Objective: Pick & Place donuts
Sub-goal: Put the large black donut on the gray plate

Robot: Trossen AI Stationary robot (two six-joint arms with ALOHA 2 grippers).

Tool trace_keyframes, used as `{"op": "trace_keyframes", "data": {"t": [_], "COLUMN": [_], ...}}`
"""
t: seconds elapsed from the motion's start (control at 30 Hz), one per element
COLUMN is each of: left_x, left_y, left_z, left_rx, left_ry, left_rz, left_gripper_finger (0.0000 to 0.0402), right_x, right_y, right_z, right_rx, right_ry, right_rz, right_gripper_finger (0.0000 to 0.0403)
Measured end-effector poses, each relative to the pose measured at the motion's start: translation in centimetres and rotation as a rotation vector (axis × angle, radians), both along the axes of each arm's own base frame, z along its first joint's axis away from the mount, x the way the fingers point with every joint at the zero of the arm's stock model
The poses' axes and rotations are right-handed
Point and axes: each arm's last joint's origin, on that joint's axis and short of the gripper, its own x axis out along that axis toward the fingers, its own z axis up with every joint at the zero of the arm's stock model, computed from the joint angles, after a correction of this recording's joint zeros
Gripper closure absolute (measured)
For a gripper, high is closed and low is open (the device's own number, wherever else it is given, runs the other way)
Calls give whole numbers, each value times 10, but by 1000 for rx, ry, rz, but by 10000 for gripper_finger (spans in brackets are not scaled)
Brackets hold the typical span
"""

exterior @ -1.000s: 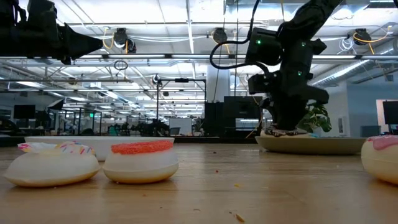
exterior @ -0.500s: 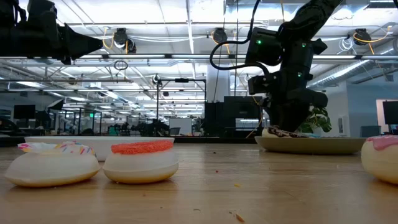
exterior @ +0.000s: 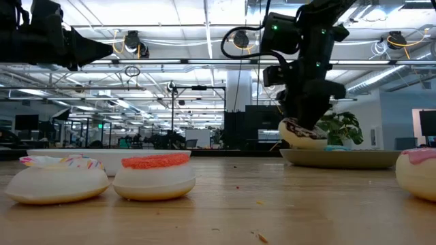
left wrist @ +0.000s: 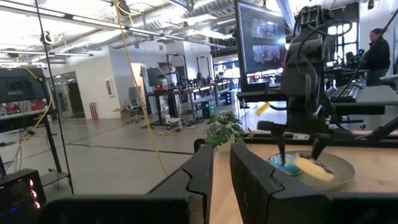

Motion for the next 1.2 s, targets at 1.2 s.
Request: {"op": "trace_keyframes", "data": {"t": [1.2], "left_x": [0], "left_y": [0], "left_z": [0], "left_rx": [-2], "left_ry": [-2], "left_rz": [-1], "left_gripper_finger": [339], "right_x": [2], "right_y": [14], "right_z": [15], "right_rx": [-40], "right_ry": [55], "right_rz": [-70], "right_gripper_finger": [105]}}
